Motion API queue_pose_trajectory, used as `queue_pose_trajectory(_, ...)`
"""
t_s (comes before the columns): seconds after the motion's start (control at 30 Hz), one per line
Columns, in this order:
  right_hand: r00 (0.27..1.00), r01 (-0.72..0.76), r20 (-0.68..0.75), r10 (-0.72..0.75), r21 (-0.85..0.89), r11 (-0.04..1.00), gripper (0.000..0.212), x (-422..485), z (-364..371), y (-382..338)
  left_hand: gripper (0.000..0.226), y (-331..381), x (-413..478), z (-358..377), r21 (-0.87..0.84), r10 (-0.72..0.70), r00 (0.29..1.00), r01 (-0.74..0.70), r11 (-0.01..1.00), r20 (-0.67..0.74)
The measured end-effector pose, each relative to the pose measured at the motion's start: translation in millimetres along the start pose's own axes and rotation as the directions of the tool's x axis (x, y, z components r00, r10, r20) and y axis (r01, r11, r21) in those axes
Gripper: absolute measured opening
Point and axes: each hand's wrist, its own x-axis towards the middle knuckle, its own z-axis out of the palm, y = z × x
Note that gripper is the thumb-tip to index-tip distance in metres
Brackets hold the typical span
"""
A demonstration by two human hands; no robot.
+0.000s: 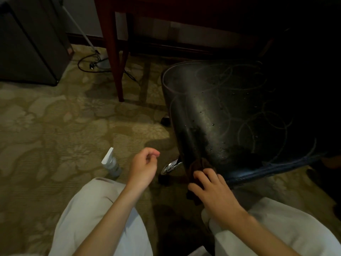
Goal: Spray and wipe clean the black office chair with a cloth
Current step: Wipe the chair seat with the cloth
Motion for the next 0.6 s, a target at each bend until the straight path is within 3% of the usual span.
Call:
queue_pose_trajectory(0.13, 0.989, -0.028, -0.146, 0.031, 0.02, 0.999, 0.049, 52, -26, -5, 0.021, -1, 2, -3, -0.009, 0.007, 1.0, -0.007, 1.0, 0.02)
queue_pose_trajectory(0.23, 0.982, -0.059, -0.184, 0.046, -0.067, 0.996, 0.044, 120, -45, -5, 0.021, -1, 6, -5, -0.031, -0.011, 1.0, 0.01, 0.999, -0.022)
queue_pose_trajectory(0.4, 0.993, -0.063, 0.078, 0.087, -0.272, 0.96, 0.044, 184, -36, 7, 0.02, -5, 11, -7, -0.053, -0.031, 0.997, 0.027, 0.998, -0.076)
queue_pose_trajectory(0.6, 0.971, 0.171, 0.221, -0.09, -0.378, 0.91, 0.05, 109, -7, -14, 0.022, -10, 16, -18, -0.062, -0.015, 0.998, 0.012, 0.998, -0.058)
